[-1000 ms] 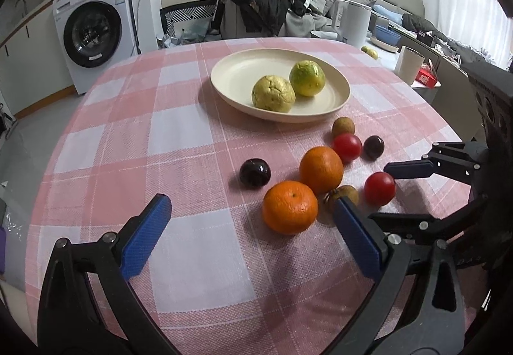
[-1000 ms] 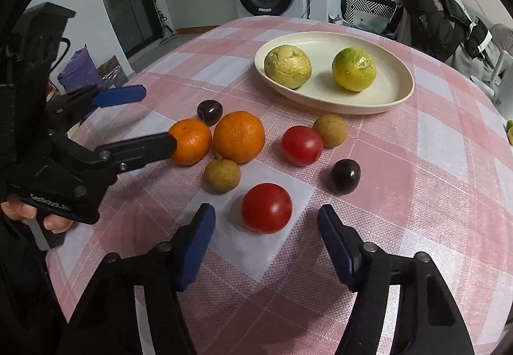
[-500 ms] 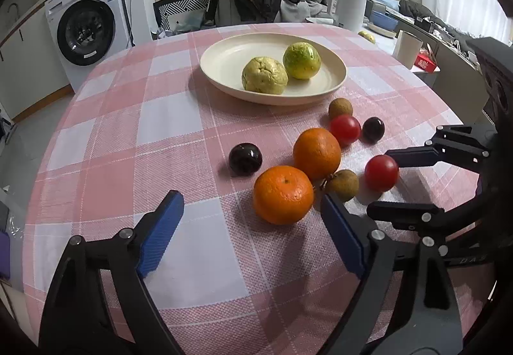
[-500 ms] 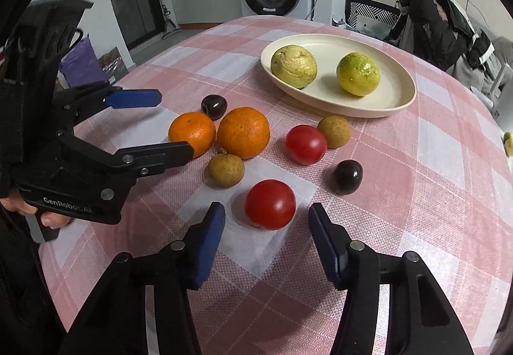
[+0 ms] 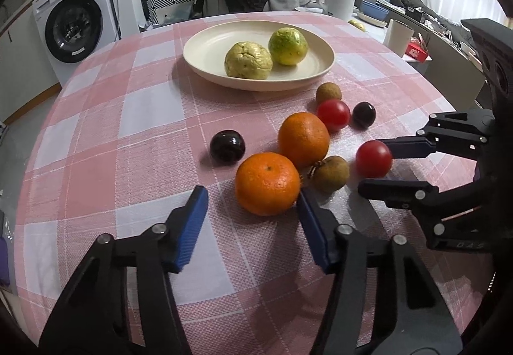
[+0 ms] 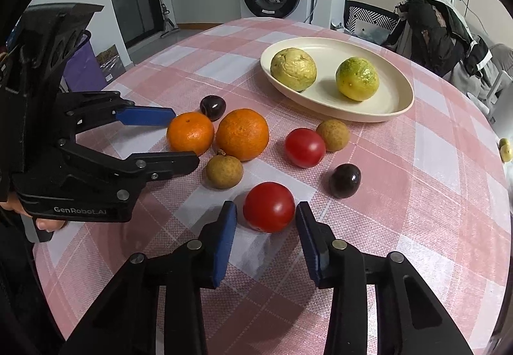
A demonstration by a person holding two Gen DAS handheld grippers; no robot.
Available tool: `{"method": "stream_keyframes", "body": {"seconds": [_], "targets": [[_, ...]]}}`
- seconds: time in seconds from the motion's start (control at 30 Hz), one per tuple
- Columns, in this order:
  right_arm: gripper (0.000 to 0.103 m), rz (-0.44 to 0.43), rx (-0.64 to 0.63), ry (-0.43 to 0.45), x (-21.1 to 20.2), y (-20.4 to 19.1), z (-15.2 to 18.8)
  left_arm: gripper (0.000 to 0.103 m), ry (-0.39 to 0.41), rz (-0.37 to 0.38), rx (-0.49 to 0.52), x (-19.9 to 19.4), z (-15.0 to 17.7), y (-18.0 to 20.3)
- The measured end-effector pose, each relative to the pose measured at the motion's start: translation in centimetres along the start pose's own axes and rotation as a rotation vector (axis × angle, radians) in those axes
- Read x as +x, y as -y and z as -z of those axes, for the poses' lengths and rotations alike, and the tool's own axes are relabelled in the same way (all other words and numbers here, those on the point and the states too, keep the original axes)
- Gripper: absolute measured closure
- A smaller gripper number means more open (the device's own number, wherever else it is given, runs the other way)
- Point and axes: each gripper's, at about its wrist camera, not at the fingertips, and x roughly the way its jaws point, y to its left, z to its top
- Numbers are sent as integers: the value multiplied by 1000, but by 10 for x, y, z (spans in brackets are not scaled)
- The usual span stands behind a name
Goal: Organize fruits
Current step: 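Grasp the orange with the left tool while the right tool grasps a red tomato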
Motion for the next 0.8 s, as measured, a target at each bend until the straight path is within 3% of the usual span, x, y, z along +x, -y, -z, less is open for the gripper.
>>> {"method": "stream_keyframes", "body": {"seconds": [0.27,0.47,0.8], "targets": [[66,5,-3,0,0,-1,0,52,2,4,-8,1,-1,0],[66,7,-8,0,0,-2,0,67,5,27,17,-1,-1,4],[71,12,-12,2,0,-2,0,68,13,16,13,-2,0,6]]}}
